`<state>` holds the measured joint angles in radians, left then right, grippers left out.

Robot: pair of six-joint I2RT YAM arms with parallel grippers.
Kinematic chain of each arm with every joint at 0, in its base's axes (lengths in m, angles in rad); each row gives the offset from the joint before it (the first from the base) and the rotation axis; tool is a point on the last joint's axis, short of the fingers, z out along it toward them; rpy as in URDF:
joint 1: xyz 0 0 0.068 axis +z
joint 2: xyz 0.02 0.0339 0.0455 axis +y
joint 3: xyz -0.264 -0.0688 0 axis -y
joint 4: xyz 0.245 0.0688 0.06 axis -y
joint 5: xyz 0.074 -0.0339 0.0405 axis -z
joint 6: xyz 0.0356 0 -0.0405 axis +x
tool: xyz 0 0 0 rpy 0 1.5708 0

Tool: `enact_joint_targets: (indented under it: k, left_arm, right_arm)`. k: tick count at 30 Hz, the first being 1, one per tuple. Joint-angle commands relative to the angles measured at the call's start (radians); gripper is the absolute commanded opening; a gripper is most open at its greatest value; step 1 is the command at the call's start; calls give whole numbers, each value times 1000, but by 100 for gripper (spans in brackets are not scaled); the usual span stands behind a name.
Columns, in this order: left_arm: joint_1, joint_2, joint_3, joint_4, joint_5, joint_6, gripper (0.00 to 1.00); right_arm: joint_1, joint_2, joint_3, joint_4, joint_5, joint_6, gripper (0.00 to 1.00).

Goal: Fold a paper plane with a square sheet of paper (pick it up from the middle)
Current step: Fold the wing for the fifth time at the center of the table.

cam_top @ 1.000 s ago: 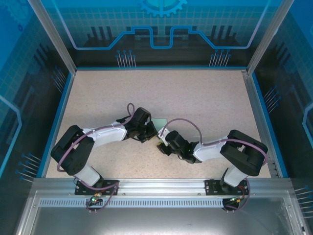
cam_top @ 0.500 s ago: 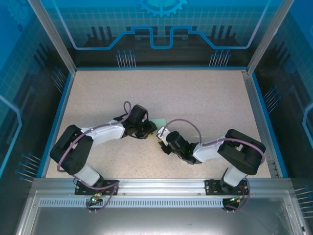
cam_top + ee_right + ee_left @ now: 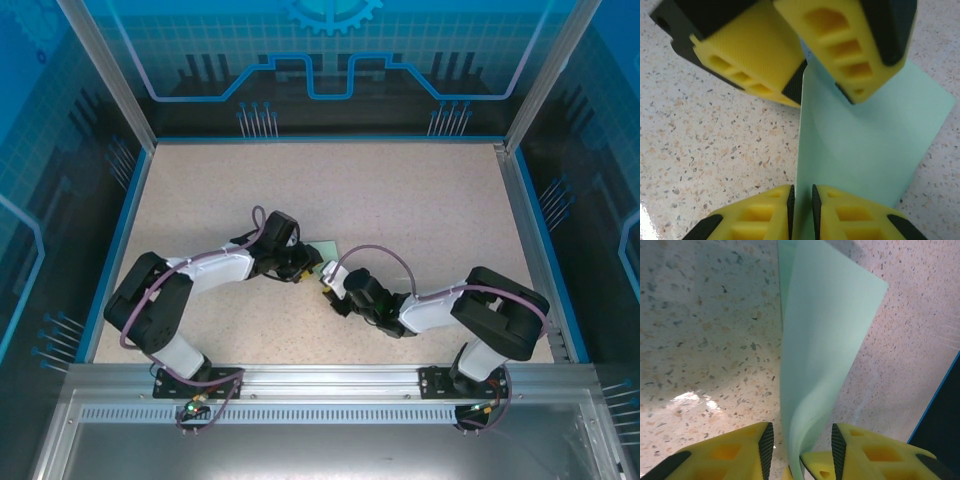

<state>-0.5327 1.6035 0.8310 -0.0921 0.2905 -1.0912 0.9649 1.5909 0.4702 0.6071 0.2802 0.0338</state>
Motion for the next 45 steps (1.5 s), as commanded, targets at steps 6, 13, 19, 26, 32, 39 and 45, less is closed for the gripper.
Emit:
enact_joint_targets:
  k: [6,13,19,26,32,39,45]
  left_arm:
    - [6,37,20,35,57,41,24]
    - [5,50,33,40,72,48,12]
    - [0,47,38,42,72,48,8]
    - [-3,57,55,38,75,47,6]
    - [-1,53,63,29,72,46,9]
    - [63,-13,47,-14,22,71,30]
    - [105,-75,11,-17,-11,96,42]
  right_arm:
    - [-25,-19,-20,20,-1,21,21]
    - [-29,-13,4,-29,29,42,27]
    - [-30,10,33,-32,76,59,32]
    - [-29,28,54,-16,78,49,29]
    - [-33,47,49,9,47,66,19]
    - [-98,36,-7,57,-104,173,12]
    - [-166,42,-21,69,-239,268,11]
